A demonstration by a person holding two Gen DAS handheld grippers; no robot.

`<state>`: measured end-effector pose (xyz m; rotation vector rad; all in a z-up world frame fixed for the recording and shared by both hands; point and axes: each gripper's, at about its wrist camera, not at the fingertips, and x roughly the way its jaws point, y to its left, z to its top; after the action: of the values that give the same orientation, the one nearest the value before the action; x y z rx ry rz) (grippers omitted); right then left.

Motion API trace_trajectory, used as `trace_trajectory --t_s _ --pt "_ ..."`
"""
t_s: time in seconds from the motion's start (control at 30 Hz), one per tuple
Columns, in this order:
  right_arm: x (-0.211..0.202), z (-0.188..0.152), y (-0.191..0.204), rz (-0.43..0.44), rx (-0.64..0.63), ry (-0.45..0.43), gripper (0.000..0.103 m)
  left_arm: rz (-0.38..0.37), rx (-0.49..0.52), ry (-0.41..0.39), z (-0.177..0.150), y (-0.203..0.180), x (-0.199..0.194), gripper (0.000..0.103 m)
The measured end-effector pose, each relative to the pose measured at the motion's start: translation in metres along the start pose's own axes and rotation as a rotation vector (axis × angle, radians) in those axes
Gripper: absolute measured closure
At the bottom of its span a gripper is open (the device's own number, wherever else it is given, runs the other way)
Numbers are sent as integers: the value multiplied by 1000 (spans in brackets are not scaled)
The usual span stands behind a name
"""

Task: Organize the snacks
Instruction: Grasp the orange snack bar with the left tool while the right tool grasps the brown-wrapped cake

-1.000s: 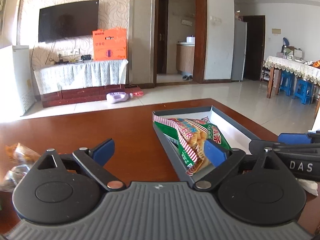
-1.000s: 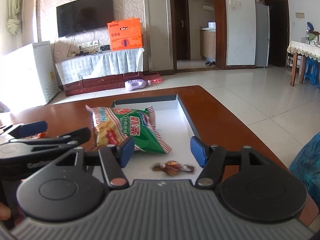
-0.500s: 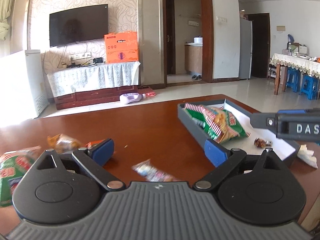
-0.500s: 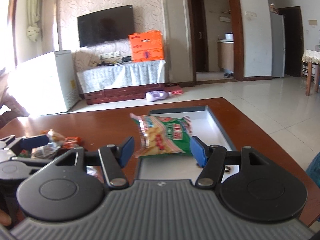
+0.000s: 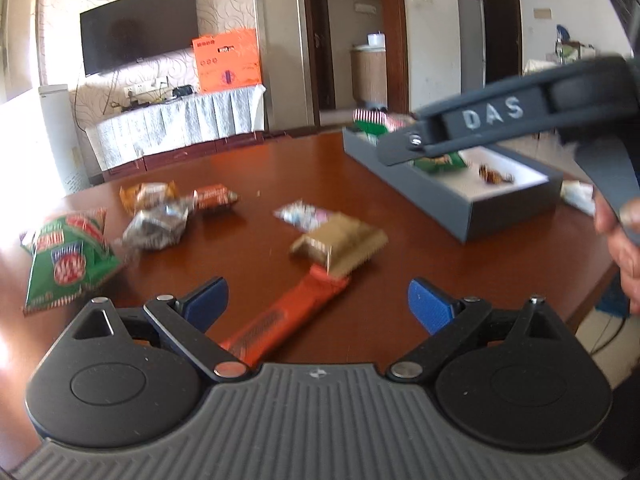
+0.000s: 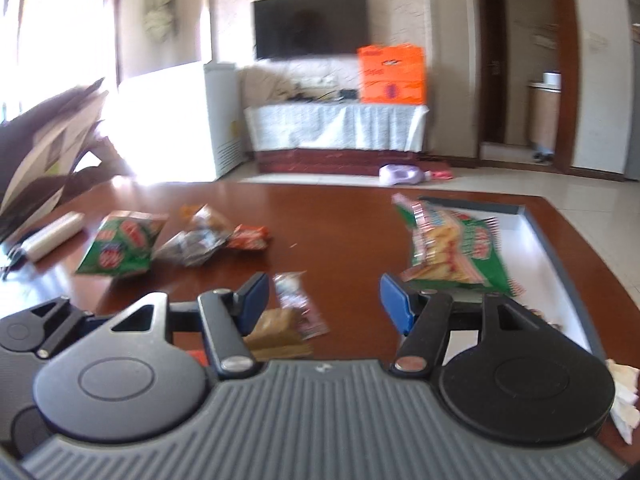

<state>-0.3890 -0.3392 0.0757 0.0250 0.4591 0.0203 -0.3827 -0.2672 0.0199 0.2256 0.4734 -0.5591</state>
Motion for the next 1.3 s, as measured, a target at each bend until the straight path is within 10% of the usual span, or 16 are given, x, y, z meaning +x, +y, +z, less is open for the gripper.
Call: trace_trajectory --t_s 0.17,0.33,0.73,1.0,1.17,1.3 --pt "15 -11 22 28 -66 80 39 19 -56 18 -5 12 5 6" --pt "34 -17 37 38 -90 125 39 19 -157 81 -6 32 20 42" --pt "72 -14 45 18 -89 184 40 139 -200 86 -3 60 29 42" --pt "69 -22 49 27 -128 229 59 176 -215 86 1 67 40 40" --pt "61 -26 49 18 -134 231 58 225 -236 95 -1 72 48 13" --pt "62 -25 50 10 -124 231 55 239 -248 96 -2 76 50 12"
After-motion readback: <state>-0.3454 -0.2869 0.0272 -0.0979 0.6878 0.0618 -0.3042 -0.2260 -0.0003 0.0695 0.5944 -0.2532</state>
